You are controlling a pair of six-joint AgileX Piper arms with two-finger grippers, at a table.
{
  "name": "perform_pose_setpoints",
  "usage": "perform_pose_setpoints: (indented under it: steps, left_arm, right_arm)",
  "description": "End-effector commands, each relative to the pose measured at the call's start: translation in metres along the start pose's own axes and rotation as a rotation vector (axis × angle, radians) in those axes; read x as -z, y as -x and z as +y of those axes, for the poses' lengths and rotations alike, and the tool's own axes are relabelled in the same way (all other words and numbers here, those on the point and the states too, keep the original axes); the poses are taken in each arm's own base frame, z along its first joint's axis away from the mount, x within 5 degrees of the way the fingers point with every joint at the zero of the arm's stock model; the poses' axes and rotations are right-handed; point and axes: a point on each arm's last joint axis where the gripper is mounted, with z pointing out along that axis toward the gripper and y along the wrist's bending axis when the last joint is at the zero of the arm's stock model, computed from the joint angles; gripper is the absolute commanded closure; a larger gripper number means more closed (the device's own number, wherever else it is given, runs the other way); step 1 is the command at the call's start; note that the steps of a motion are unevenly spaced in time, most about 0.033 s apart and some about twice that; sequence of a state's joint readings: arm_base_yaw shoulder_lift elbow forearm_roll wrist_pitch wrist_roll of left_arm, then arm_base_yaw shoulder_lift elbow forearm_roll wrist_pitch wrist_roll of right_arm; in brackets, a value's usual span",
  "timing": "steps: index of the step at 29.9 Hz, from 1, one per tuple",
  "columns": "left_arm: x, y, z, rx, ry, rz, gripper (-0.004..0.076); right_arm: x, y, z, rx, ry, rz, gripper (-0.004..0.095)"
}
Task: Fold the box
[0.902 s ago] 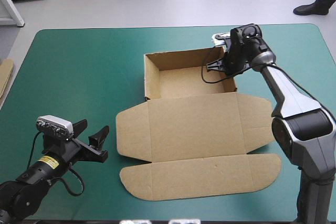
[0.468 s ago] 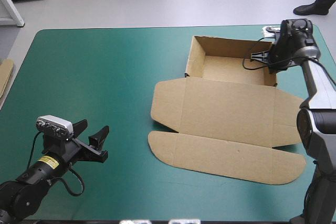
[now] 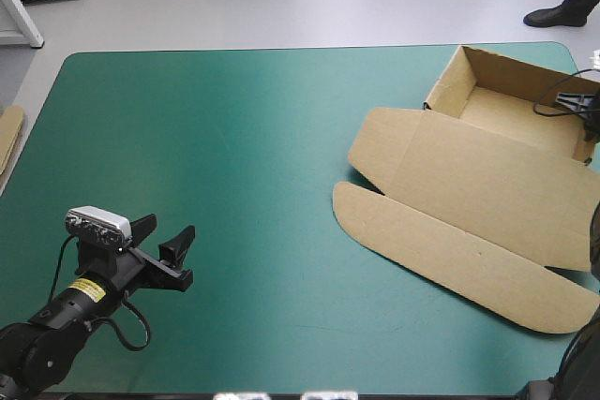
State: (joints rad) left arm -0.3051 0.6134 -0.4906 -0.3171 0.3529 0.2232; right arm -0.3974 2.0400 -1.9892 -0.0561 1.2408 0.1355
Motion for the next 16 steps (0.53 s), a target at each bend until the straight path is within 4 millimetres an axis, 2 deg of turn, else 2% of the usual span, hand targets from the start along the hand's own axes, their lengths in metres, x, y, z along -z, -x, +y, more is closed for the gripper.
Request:
perform_pose_setpoints:
  steps: [1,6,16]
  left_arm:
    - [0.002,0.013,-0.001,0.018,-0.001,-0.076,0.0248]
    - [0.002,0.013,-0.001,0.018,-0.001,-0.076,0.0248]
    - [0.002,0.011,-0.001,0.017,-0.006,-0.056,0.0248]
  right_arm:
    - [0.042,0.004,-0.032,-0.06,0.004,-0.095,0.0925]
    - [0.039,0.004,-0.06,-0.127,-0.009,-0.093,0.0925]
    - [0.015,0.007,-0.071,-0.148,-0.021,-0.054,0.0925]
